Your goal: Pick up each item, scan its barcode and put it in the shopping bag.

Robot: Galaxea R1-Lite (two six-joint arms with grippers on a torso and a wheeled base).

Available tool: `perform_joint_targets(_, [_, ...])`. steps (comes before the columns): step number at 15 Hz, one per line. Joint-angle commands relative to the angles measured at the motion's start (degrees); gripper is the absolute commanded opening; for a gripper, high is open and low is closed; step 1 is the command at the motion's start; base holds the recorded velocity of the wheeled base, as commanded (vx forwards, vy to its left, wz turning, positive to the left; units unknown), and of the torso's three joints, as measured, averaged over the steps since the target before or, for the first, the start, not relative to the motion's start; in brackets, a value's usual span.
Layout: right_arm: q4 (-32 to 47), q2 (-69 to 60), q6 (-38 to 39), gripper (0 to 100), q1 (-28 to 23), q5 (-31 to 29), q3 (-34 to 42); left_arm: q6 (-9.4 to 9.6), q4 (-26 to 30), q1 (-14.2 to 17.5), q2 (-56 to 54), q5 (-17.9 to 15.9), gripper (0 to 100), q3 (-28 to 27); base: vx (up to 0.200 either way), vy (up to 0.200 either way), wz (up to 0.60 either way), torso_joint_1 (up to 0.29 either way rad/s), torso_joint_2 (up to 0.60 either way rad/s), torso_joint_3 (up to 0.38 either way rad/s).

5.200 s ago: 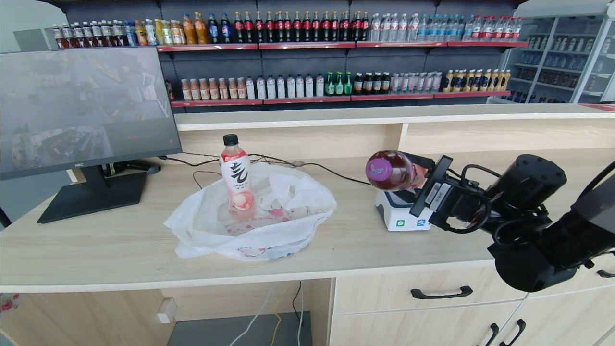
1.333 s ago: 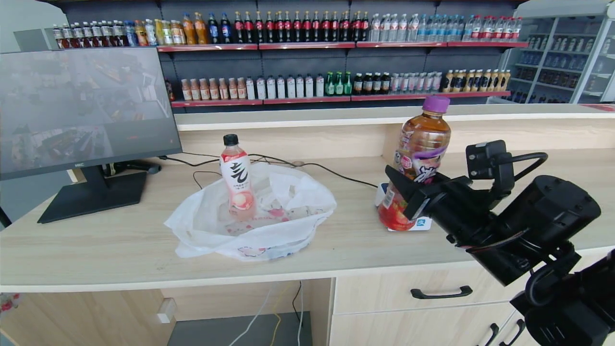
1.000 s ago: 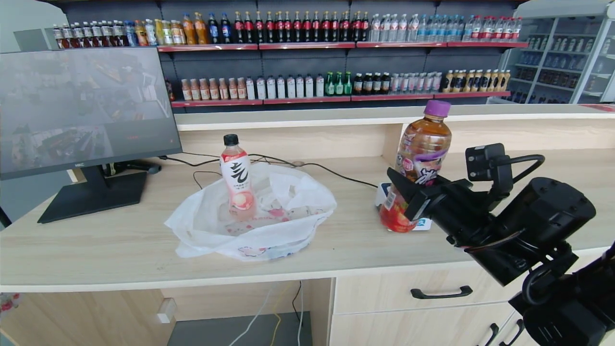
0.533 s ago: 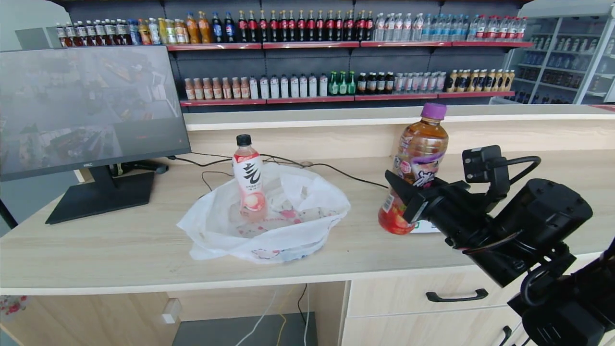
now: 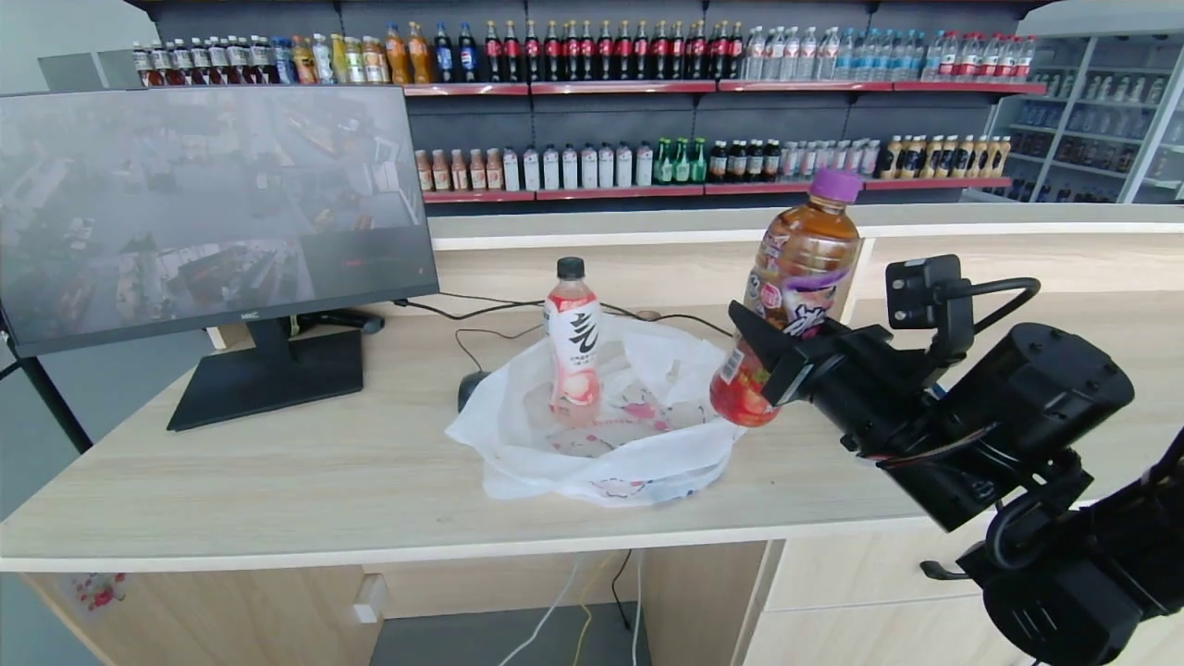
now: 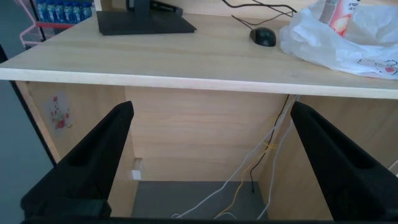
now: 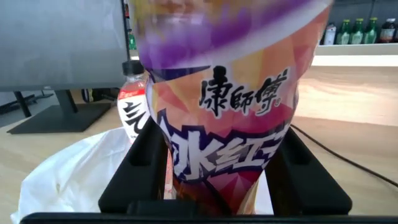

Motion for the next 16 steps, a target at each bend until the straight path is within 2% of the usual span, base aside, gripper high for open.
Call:
perform_joint_targets(1, [-0.09,1.27,0.13,0,0.50,-0.01,-0.88,0.08,0.00,0.00,-0.02,0.00,100,0.00,0.000,0.200,0.00,0.002,0.00,-0.007])
perform_joint_targets(7, [-0.09,7.25,1.53,0,-0.64,-0.01,-7.21,0.08,0.00,0.00,-0.02,0.00,100,0.00,0.000,0.000,0.00,0.000,0.00,0.000])
perform_joint_targets(16, [-0.09,15.77,1.62,0,-3.72,0.08,-10.81,-0.01,0.00,0.00,-0.02,0.00,100,0.00,0.000,0.000,0.00,0.000,0.00,0.000])
